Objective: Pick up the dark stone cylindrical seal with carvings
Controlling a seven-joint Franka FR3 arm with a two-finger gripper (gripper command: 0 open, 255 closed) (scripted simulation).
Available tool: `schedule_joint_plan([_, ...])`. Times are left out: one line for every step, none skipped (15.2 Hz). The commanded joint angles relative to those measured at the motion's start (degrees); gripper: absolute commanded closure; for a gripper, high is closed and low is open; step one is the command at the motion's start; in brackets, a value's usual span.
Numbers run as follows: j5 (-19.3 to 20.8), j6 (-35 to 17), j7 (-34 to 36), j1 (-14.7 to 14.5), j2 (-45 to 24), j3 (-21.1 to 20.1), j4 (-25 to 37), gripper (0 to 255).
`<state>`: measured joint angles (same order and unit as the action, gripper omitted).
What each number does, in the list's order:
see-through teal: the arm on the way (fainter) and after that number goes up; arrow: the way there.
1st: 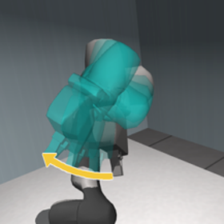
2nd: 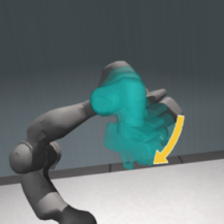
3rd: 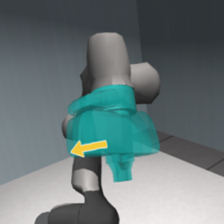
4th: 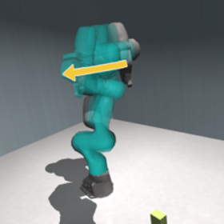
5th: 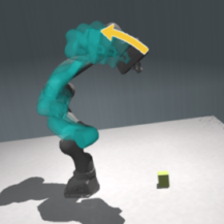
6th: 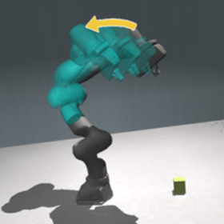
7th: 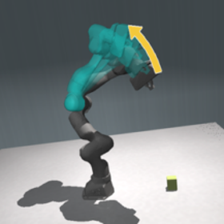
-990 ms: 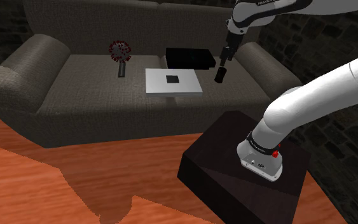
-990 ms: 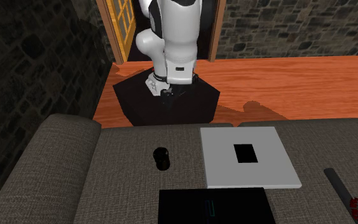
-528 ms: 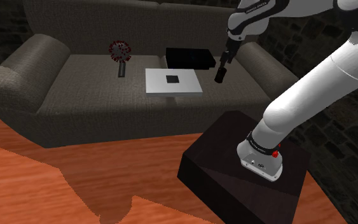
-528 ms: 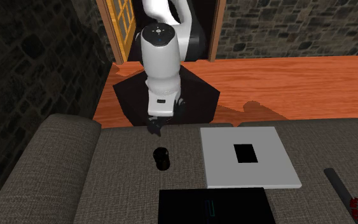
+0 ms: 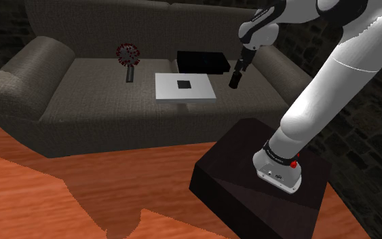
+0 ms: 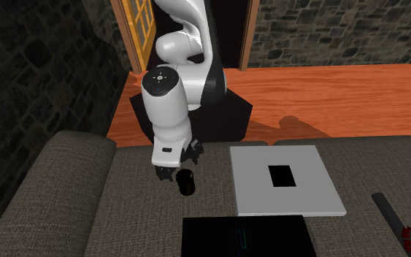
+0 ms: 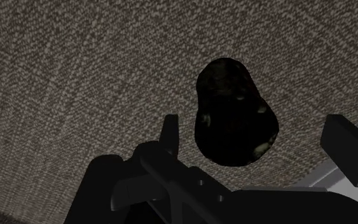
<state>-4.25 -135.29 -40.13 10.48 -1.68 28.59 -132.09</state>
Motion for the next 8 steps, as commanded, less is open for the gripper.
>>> schedule_joint_plan([-1.46, -1.39, -1.31, 0.22, -1.89, 0.08, 0.28, 0])
schedule_joint_plan([-1.96, -2.12, -1.69, 0.27, -2.49, 0.01, 0.05, 0])
schedule_joint_plan([-2.47, -2.84, -2.07, 0.32, -3.10, -0.06, -0.16, 0])
schedule_joint_plan([-3.01, -3.56, -2.47, 0.37, -3.72, -0.15, -0.35, 0])
schedule_joint_plan([-3.56, -4.27, -2.88, 0.44, -4.35, -0.25, -0.53, 0])
schedule_joint_plan([-3.89, -4.68, -3.12, 0.48, -4.72, -0.32, -0.63, 0])
schedule_joint_plan([-3.88, -4.69, -3.12, 0.49, -4.72, -0.32, -0.64, 0])
schedule_joint_plan([-3.96, -4.71, -3.15, 0.49, -4.83, -0.35, -0.55, 255])
